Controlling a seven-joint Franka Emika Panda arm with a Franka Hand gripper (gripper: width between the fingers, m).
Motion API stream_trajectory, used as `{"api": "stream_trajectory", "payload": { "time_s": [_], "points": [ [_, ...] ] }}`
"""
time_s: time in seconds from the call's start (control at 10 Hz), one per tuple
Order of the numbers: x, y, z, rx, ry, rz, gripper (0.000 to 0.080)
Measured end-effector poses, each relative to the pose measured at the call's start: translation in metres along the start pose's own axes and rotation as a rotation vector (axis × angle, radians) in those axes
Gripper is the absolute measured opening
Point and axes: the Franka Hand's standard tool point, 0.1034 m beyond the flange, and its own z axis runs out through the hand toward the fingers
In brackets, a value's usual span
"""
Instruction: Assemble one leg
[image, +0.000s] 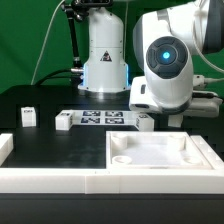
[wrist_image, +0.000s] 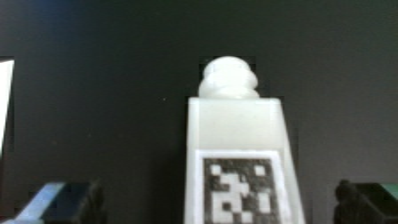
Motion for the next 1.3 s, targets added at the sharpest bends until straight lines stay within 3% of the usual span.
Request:
{"api": "stream_trajectory", "payload": {
  "time_s": [0.2,0.4,0.5,0.6,1.2,1.3],
  "points": [
    [-0.001,-0.002,0.001,-0.004,0.003,-0.003,0.0649],
    [0.0,-0.002,0.001,-0.004,0.002,-0.003,0.0397],
    [0.0,-0.002,0.001,-0.004,0.002,-0.003,0.0397],
    [0.0,-0.002,0.001,-0.004,0.002,-0.003,0.0285],
    [0.0,-0.001,-0.001,-0.002,0.004,-0.005,0.0285],
    [-0.004,0.003,-0.012,0.003,-0.003,-0.036,0.0287]
  ]
}}
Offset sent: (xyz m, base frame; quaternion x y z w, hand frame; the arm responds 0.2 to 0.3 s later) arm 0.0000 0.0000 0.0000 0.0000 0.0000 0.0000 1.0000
